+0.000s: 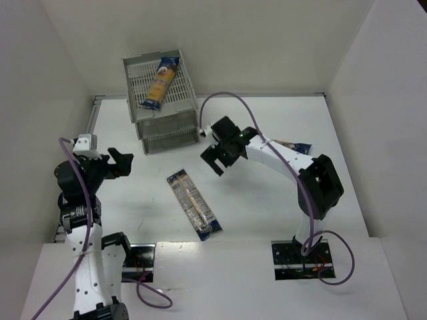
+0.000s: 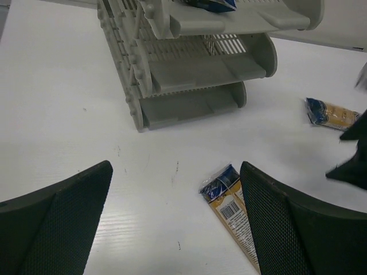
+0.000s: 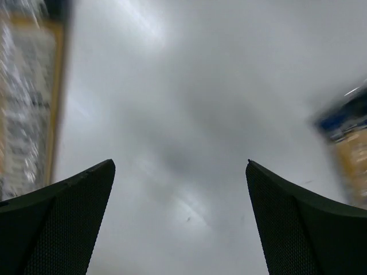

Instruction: Place and organize the pasta boxes and bags onto the shelf

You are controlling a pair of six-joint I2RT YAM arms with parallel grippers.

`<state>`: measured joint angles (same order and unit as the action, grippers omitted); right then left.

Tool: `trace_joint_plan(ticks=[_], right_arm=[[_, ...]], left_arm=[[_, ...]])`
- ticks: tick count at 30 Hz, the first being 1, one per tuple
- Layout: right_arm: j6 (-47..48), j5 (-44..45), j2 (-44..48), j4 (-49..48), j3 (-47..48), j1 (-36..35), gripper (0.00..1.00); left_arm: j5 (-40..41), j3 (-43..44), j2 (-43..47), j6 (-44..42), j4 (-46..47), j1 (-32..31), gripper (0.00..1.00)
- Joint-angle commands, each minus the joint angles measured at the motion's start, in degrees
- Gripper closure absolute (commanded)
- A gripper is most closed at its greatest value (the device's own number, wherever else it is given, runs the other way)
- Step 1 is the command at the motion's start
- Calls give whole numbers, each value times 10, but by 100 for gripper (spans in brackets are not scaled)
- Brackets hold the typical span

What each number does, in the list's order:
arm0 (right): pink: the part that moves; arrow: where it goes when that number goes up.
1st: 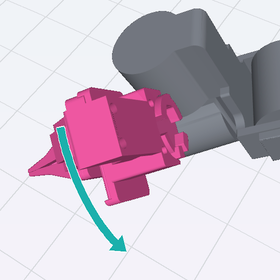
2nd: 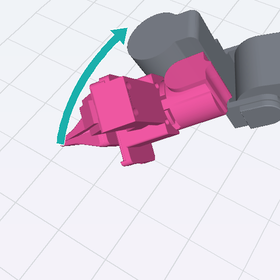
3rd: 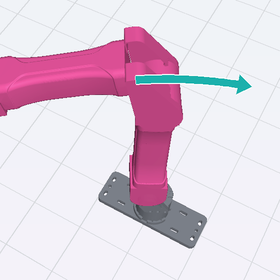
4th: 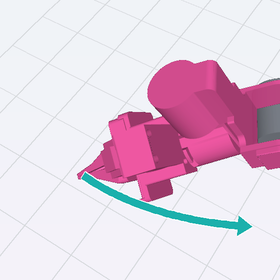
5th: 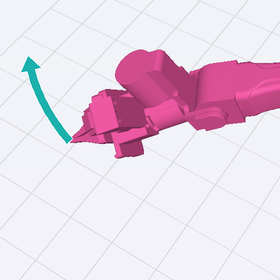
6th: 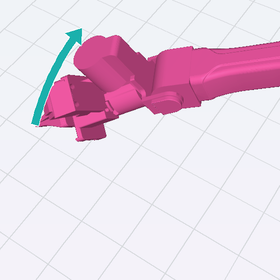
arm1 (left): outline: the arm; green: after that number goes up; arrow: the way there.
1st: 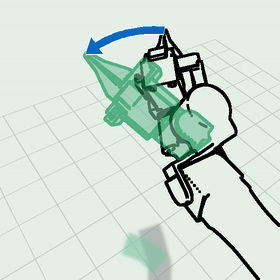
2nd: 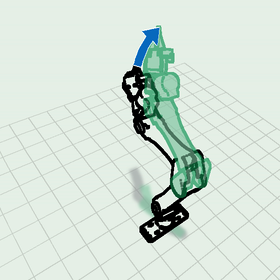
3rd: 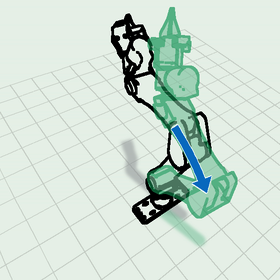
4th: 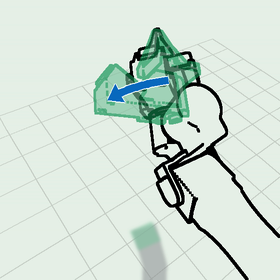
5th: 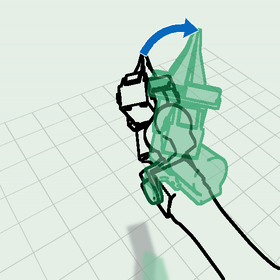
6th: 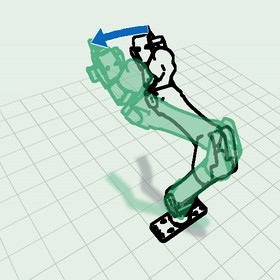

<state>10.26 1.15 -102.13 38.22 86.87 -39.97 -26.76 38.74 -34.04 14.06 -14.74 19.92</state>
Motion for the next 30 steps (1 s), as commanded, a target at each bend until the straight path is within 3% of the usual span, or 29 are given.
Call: trace_joint_plan(ticks=[1, 5, 10, 13, 15, 18, 24, 30], right_arm=[[-11, -44, 49, -23, -91, -22, 0], [-71, -52, 20, -127, -128, -67, 0], [-131, -84, -2, -162, -158, -140, 0], [-166, -109, -2, -168, -164, -145, 0], [-195, -82, -12, -168, -178, -159, 0], [-242, 30, -28, -179, -196, -170, 0], [-257, 80, -63, -179, -163, -200, 0], [-268, 73, -47, -158, -163, -207, 0]], left_arm=[[0, -11, 15, 18, 27, 12, 1], [-7, -11, 27, 18, 32, 25, 1], [-13, -17, 42, 18, 38, 49, 1], [-13, -22, 56, 18, 38, 55, 1], [-13, -22, 68, 18, 43, 55, 1], [-18, -22, 80, 18, 43, 55, 1], [-18, -27, 97, 18, 43, 55, 1], [-13, -27, 97, 18, 43, 55, 1]])
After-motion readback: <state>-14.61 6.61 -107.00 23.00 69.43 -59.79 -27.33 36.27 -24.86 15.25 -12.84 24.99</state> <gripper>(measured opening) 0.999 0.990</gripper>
